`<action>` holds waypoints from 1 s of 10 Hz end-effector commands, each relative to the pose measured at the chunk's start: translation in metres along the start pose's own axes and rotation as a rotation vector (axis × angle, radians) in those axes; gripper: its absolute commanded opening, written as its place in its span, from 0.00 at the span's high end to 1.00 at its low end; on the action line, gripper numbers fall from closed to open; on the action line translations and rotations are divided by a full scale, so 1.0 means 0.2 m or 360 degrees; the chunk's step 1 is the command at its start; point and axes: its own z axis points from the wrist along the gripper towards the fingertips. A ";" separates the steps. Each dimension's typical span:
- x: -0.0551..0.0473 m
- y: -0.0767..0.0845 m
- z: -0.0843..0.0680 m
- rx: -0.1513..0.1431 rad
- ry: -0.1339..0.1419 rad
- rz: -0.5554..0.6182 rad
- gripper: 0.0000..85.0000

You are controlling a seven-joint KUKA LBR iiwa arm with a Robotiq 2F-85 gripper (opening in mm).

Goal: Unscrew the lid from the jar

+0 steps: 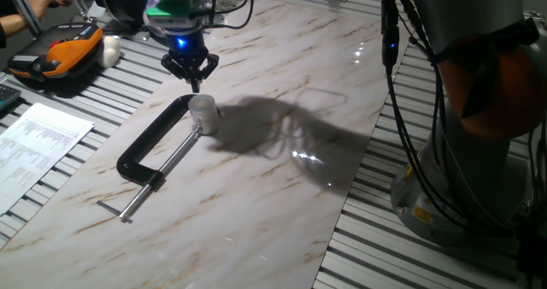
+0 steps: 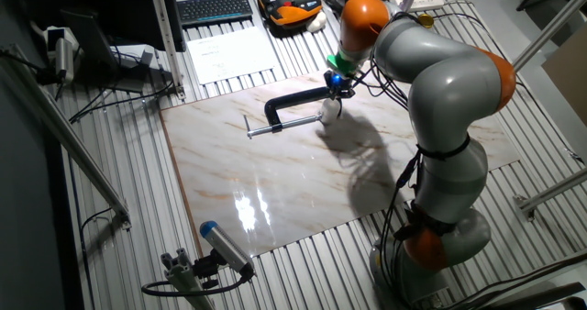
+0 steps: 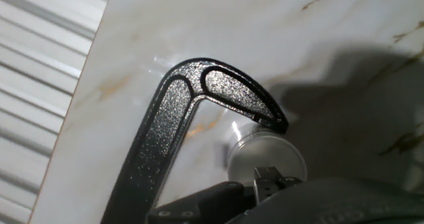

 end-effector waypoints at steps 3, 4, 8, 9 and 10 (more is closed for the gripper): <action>0.00 0.00 0.00 -0.0009 -0.0028 0.0742 1.00; 0.00 0.00 0.00 -0.0008 -0.0028 0.0740 1.00; 0.00 0.00 0.00 -0.0011 -0.0027 0.0735 1.00; 0.00 0.00 0.00 -0.0011 -0.0027 0.0735 0.80; 0.00 0.00 0.00 -0.0011 -0.0027 0.0733 0.80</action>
